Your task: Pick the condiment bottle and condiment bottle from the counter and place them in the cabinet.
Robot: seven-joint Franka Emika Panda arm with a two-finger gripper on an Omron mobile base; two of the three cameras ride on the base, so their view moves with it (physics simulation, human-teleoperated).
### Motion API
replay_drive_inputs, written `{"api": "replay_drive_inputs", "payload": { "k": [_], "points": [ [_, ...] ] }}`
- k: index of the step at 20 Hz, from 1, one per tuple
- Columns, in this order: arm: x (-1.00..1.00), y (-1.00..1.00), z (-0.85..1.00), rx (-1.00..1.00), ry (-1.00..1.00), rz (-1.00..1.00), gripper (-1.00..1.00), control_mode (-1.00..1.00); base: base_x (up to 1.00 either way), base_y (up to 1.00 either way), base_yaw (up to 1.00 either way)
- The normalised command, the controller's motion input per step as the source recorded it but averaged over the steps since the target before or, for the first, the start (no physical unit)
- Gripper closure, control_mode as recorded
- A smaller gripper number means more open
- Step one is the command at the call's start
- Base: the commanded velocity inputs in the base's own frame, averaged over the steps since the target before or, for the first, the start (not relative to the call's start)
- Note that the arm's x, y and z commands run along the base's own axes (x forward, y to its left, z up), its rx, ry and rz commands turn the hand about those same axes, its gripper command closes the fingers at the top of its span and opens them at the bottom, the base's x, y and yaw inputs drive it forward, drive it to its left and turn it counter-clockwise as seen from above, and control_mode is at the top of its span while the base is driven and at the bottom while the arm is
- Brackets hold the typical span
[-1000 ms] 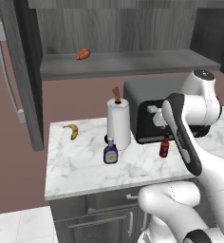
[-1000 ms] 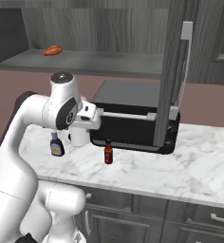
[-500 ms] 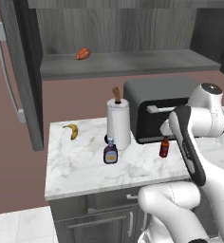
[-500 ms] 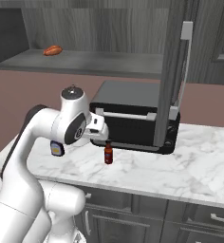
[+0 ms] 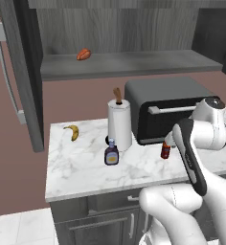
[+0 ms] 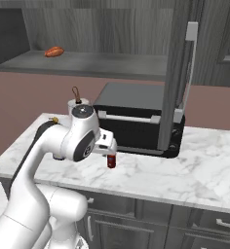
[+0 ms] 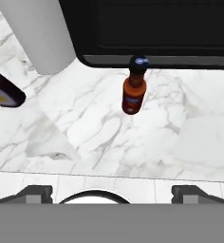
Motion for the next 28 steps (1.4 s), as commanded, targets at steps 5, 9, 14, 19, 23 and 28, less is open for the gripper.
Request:
{"api": "replay_drive_inputs", "payload": {
  "k": [5,9,14,19,23,28],
  "points": [
    [0.09,-0.11,-0.28,0.00,0.00,0.00,-1.00,-1.00,0.00,0.00,0.00],
    [0.28,-0.03,-0.19,0.00,0.00,0.01,-1.00,-1.00,0.00,0.00,0.00],
    [0.38,0.00,-0.20,0.00,0.00,0.04,-1.00,-1.00,0.00,0.00,0.00],
    [0.31,-0.02,-0.20,0.00,0.00,0.02,-1.00,-1.00,0.00,0.00,0.00],
    [0.27,-0.11,-0.20,0.00,0.00,0.00,-1.00,-1.00,0.00,0.00,0.00],
    [0.30,-0.13,-0.21,0.00,0.00,0.00,-1.00,-1.00,0.00,0.00,0.00]
  ]
}}
